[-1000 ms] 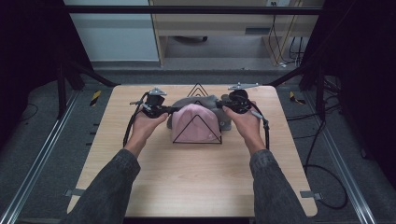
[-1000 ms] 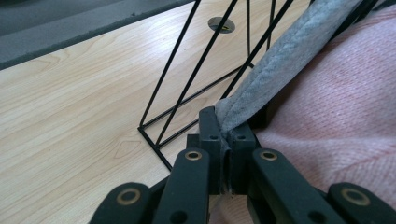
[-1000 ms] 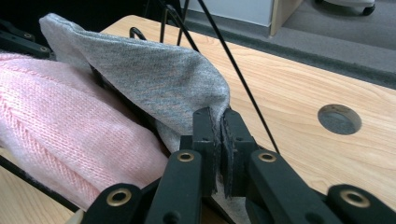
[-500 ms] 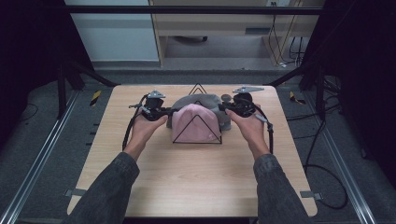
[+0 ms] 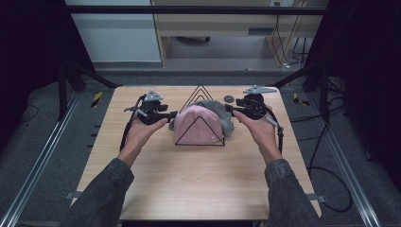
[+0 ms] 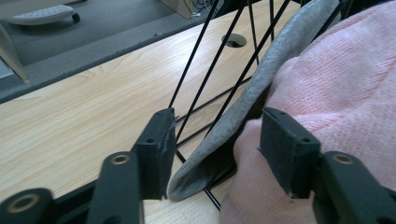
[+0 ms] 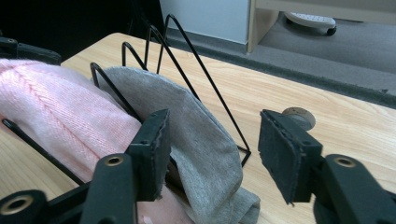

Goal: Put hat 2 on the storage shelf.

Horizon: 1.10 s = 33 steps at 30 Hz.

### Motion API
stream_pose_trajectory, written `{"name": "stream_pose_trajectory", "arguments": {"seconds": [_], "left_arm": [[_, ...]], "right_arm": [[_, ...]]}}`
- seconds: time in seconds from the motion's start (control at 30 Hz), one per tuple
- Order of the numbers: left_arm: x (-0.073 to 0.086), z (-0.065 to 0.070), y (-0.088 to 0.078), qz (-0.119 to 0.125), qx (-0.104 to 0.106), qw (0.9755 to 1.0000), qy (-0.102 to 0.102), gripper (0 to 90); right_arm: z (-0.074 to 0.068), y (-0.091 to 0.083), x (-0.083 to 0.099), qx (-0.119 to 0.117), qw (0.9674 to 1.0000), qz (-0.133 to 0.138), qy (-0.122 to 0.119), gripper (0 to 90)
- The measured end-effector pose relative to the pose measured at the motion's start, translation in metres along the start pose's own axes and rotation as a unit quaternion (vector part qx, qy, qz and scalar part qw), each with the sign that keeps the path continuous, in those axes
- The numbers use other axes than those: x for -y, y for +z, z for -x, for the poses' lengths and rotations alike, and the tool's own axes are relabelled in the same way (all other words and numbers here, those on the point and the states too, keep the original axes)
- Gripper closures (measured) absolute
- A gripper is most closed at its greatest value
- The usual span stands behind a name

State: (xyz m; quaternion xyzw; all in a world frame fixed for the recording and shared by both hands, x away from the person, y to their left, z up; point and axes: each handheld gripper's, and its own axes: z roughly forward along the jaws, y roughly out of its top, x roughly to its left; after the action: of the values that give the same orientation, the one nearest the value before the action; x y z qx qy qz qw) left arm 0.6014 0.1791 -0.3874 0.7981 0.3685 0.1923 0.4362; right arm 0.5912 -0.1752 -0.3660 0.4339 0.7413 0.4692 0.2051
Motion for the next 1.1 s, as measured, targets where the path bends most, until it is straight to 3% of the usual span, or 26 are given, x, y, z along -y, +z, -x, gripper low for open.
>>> {"name": "stream_pose_trajectory", "arguments": {"seconds": [0.27,0.5,0.8,1.1], "left_arm": [[-0.001,0.003,-0.016,0.010,0.003,0.9999,0.000,22.3],[0.004,0.011,-0.038,0.014,0.023,0.9994,0.021,9.4],[0.020,0.017,-0.068,0.006,0.025,0.9988,0.041,6.7],[0.057,0.019,-0.085,-0.031,0.027,0.9977,0.054,6.8]], "right_arm": [[-0.006,-0.014,-0.006,0.017,0.9997,0.006,-0.018,29.9],[-0.007,-0.036,-0.007,0.028,0.9993,0.009,-0.025,23.6],[-0.006,-0.071,0.007,0.033,0.9986,0.008,-0.041,18.2],[-0.011,-0.089,0.047,0.043,0.9969,-0.029,-0.060,14.9]]}}
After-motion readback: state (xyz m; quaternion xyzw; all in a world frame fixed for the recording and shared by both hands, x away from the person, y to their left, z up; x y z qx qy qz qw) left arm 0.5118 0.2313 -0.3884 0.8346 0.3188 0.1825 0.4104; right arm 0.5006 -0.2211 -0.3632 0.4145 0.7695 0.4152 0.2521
